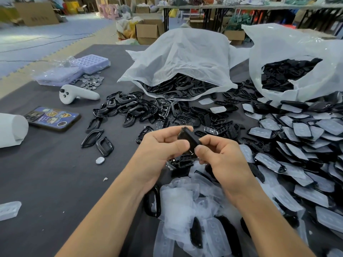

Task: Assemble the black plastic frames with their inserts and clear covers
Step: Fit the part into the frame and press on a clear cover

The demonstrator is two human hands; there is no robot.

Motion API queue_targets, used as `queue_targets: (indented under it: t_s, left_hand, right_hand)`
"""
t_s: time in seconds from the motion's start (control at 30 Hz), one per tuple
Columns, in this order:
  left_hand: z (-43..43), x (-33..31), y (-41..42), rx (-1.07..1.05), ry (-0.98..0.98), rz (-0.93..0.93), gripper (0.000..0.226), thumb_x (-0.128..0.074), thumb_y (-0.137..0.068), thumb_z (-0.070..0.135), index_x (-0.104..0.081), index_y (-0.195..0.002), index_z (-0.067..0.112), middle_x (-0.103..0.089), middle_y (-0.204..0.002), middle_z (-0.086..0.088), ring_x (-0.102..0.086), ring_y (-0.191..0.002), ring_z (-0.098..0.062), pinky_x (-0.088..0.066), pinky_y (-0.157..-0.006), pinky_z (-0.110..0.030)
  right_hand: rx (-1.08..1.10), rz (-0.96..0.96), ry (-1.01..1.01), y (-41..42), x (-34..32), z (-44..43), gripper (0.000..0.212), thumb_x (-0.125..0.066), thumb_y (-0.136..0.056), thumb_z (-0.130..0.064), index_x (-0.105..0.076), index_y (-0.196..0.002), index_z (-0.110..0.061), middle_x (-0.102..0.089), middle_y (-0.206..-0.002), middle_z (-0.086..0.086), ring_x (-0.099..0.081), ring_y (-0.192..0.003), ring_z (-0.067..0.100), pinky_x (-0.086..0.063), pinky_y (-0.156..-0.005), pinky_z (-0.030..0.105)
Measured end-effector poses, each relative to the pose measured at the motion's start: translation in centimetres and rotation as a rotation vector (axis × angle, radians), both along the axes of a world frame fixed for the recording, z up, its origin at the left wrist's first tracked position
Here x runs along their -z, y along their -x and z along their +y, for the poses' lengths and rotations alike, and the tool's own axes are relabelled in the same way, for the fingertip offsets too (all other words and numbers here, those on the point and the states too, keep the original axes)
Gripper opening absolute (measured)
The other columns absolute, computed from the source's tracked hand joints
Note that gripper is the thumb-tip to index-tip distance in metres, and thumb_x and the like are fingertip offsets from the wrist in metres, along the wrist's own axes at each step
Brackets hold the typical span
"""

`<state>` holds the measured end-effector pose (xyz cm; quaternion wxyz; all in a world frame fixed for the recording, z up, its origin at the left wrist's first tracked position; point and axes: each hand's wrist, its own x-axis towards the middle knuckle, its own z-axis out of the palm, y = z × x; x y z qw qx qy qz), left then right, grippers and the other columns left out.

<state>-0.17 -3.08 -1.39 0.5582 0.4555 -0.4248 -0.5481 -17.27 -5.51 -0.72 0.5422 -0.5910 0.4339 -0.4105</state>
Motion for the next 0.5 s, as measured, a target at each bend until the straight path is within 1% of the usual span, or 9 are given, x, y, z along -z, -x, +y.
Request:
queue_targets:
  t_s: [0.07, 0.17, 0.23, 0.3, 0.37, 0.4, 0.43, 0.47, 0.5]
  left_hand:
    - [0.0, 0.0, 0.2, 0.003, 0.03, -0.032, 0.035, -0.076, -0.076, 0.004, -0.082, -0.108, 0.016, -0.079, -0.094, -0.01, -0.07, -0.079, -0.015, -0.055, -0.076, -0.023]
    - [-0.2, -0.1, -0.7, 0.027, -0.054, 0.097, 0.043, -0.08, -0.067, 0.002, -0.084, -0.106, 0.021, -0.072, -0.079, -0.007, -0.065, -0.075, -0.018, -0.057, -0.078, -0.027]
    - [-0.2, -0.1, -1.4, 0.094, -0.073, 0.187, 0.05, -0.083, -0.063, 0.002, -0.083, -0.108, 0.023, -0.074, -0.081, -0.008, -0.068, -0.078, -0.02, -0.058, -0.082, -0.03]
    - [-0.1, -0.2, -1.3, 0.085, -0.08, 0.229, 0.046, -0.081, -0.067, 0.0, -0.083, -0.108, 0.022, -0.075, -0.08, -0.004, -0.068, -0.072, -0.015, -0.06, -0.074, -0.024]
    - [-0.2, 0.0, -0.2, -0.077, -0.102, 0.147, 0.031, -0.081, -0.076, -0.002, -0.083, -0.101, 0.016, -0.07, -0.073, -0.003, -0.062, -0.063, -0.012, -0.055, -0.065, -0.021]
    - [-0.2, 0.0, 0.6, -0.176, -0.124, 0.081, 0.02, -0.081, -0.082, 0.0, -0.083, -0.096, 0.013, -0.073, -0.074, -0.005, -0.063, -0.063, -0.012, -0.054, -0.063, -0.021]
    - [-0.2, 0.1, 1.2, -0.244, -0.142, 0.035, 0.01, -0.079, -0.087, 0.005, -0.082, -0.093, 0.012, -0.078, -0.078, -0.009, -0.068, -0.066, -0.013, -0.056, -0.062, -0.022]
    - [-0.2, 0.2, 1.8, -0.272, -0.152, 0.014, 0.006, -0.078, -0.09, 0.011, -0.082, -0.094, 0.011, -0.08, -0.083, -0.01, -0.073, -0.072, -0.015, -0.058, -0.063, -0.022]
    - [-0.2, 0.4, 2.2, -0.268, -0.147, -0.01, 0.009, -0.079, -0.091, 0.017, -0.082, -0.098, 0.012, -0.081, -0.088, -0.01, -0.076, -0.078, -0.016, -0.061, -0.066, -0.024]
  right_hand:
    - [-0.012, 0.002, -0.011, 0.0, -0.1, 0.1, 0.027, -0.068, -0.092, -0.001, -0.071, -0.072, -0.019, -0.056, -0.061, -0.002, -0.046, -0.06, 0.012, -0.04, -0.056, 0.017]
    - [-0.092, -0.031, -0.033, -0.1, -0.3, 0.5, 0.032, -0.068, -0.093, -0.002, -0.073, -0.069, -0.023, -0.058, -0.062, -0.005, -0.047, -0.061, 0.009, -0.041, -0.058, 0.016]
    - [-0.14, -0.074, -0.024, -0.4, -0.5, 0.8, 0.032, -0.067, -0.093, -0.001, -0.075, -0.071, -0.023, -0.061, -0.064, -0.006, -0.049, -0.06, 0.006, -0.042, -0.06, 0.015]
    - [-0.112, -0.088, -0.004, -0.7, -0.5, 0.8, 0.033, -0.068, -0.094, -0.001, -0.075, -0.071, -0.025, -0.063, -0.062, -0.009, -0.049, -0.057, 0.002, -0.042, -0.058, 0.013]
    - [0.005, 0.009, 0.047, -0.8, -0.2, 0.7, 0.031, -0.069, -0.093, -0.004, -0.074, -0.072, -0.026, -0.061, -0.057, -0.012, -0.045, -0.05, 0.001, -0.039, -0.051, 0.014]
    - [0.081, 0.098, 0.094, -0.7, 0.1, 0.7, 0.026, -0.07, -0.093, -0.008, -0.074, -0.075, -0.026, -0.062, -0.057, -0.012, -0.045, -0.048, 0.003, -0.039, -0.049, 0.017]
    - [0.152, 0.195, 0.155, -0.5, 0.4, 0.6, 0.021, -0.071, -0.094, -0.012, -0.074, -0.08, -0.027, -0.065, -0.061, -0.013, -0.048, -0.05, 0.003, -0.042, -0.051, 0.019]
    - [0.209, 0.284, 0.221, -0.3, 0.7, 0.7, 0.016, -0.072, -0.094, -0.015, -0.074, -0.086, -0.029, -0.069, -0.071, -0.014, -0.055, -0.058, 0.003, -0.048, -0.058, 0.021]
    - [0.25, 0.359, 0.297, -0.2, 0.8, 0.8, 0.013, -0.074, -0.093, -0.017, -0.074, -0.092, -0.03, -0.071, -0.084, -0.016, -0.062, -0.071, 0.002, -0.053, -0.069, 0.022]
